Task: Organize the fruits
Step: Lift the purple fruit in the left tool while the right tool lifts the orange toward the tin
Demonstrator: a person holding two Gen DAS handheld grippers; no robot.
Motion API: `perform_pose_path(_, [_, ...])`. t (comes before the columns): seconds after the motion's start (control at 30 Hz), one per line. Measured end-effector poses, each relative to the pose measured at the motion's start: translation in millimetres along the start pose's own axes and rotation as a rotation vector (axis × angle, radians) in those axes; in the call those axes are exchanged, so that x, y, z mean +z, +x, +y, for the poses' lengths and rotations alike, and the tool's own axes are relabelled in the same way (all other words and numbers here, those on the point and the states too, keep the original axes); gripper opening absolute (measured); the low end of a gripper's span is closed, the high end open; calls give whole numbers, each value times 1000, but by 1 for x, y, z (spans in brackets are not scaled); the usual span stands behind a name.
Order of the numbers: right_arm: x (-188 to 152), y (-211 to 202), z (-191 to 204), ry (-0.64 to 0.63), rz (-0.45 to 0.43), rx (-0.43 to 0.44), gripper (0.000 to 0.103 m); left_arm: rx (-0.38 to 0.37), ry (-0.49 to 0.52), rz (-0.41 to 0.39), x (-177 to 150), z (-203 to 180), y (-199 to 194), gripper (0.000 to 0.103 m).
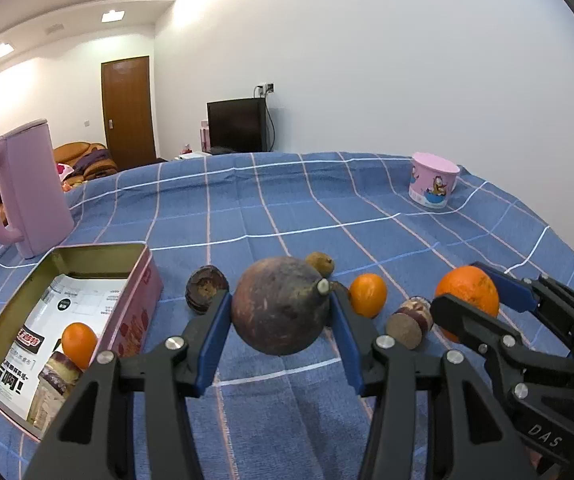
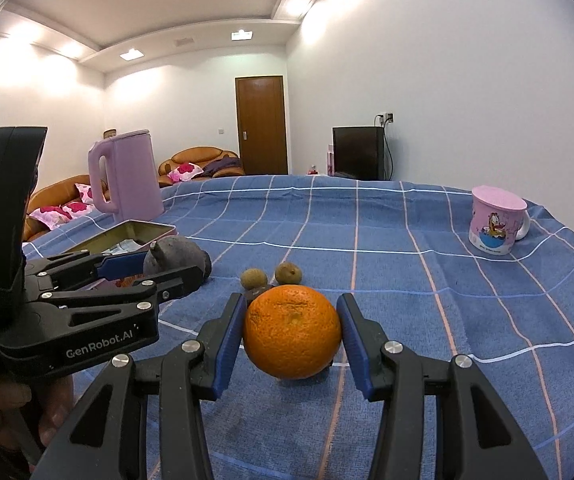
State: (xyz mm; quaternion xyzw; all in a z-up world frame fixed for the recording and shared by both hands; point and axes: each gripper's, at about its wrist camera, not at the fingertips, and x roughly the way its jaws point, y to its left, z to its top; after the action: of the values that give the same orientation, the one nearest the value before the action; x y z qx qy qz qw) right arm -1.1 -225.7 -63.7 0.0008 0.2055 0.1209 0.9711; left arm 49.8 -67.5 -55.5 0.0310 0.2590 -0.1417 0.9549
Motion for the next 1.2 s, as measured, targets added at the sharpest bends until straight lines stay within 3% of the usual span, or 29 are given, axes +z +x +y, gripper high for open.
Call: perform_pose_path(1.2, [-2,-12,2,-20,-82,22,49,27,-6,-137,-2,0,-25,52])
